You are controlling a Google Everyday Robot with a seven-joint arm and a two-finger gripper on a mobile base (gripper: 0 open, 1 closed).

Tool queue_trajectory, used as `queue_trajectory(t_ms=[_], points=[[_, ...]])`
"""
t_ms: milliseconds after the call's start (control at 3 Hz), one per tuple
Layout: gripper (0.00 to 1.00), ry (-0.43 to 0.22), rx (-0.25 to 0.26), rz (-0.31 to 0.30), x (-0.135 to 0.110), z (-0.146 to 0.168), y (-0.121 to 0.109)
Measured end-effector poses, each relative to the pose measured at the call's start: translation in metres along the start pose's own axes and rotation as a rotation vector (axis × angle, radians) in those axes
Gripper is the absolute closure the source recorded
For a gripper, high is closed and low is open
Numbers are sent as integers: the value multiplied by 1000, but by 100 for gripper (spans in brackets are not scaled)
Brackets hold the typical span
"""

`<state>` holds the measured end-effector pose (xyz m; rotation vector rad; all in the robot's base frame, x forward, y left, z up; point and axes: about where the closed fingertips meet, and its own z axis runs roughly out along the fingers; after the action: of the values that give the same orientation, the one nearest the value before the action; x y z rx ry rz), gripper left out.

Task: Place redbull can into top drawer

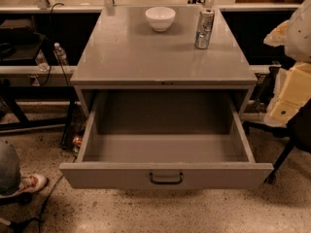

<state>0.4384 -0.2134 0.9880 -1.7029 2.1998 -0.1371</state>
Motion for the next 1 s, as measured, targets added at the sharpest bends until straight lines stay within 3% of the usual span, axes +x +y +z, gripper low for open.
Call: queue_trajectory(t_ms=[333,667,1000], points=[[0,0,0,0,0,0,0],[0,-74,28,52,6,11,-22],[0,-240,88,192,20,45,-78]])
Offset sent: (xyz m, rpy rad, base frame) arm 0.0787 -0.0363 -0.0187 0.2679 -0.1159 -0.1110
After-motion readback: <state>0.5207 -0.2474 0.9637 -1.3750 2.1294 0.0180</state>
